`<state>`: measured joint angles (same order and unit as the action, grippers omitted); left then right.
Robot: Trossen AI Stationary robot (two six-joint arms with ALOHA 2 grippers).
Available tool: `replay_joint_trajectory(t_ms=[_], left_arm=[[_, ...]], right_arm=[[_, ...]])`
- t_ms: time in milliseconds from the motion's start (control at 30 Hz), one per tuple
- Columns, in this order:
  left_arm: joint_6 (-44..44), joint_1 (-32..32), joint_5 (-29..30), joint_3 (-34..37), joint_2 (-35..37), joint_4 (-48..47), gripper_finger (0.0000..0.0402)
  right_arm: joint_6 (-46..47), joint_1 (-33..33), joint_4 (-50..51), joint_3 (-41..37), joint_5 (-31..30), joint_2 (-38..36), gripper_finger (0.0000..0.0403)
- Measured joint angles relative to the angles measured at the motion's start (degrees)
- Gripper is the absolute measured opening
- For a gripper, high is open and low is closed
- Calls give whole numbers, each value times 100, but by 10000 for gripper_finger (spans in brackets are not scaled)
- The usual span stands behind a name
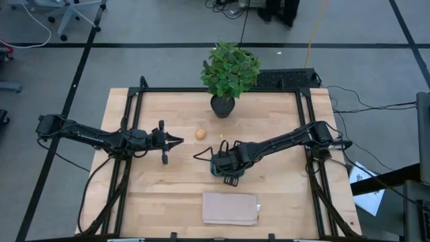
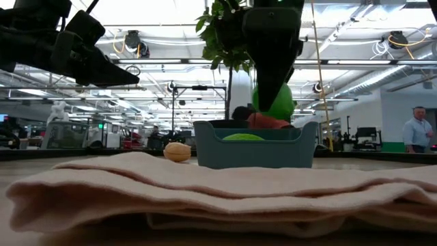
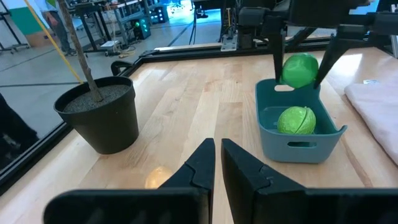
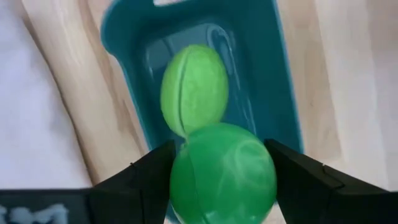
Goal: Pick and placing Produce into tupperware
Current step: Put the green pear into the blue bin
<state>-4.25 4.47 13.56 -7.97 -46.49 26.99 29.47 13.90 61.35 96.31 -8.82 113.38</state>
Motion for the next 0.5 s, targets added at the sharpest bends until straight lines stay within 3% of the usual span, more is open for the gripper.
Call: replay_joint_trajectory(t_ms=[500], left_arm=[[-2,0,0,0,1,-73,33]], right_arm=[[-1003,-3,-572,-361,311,-9,224]])
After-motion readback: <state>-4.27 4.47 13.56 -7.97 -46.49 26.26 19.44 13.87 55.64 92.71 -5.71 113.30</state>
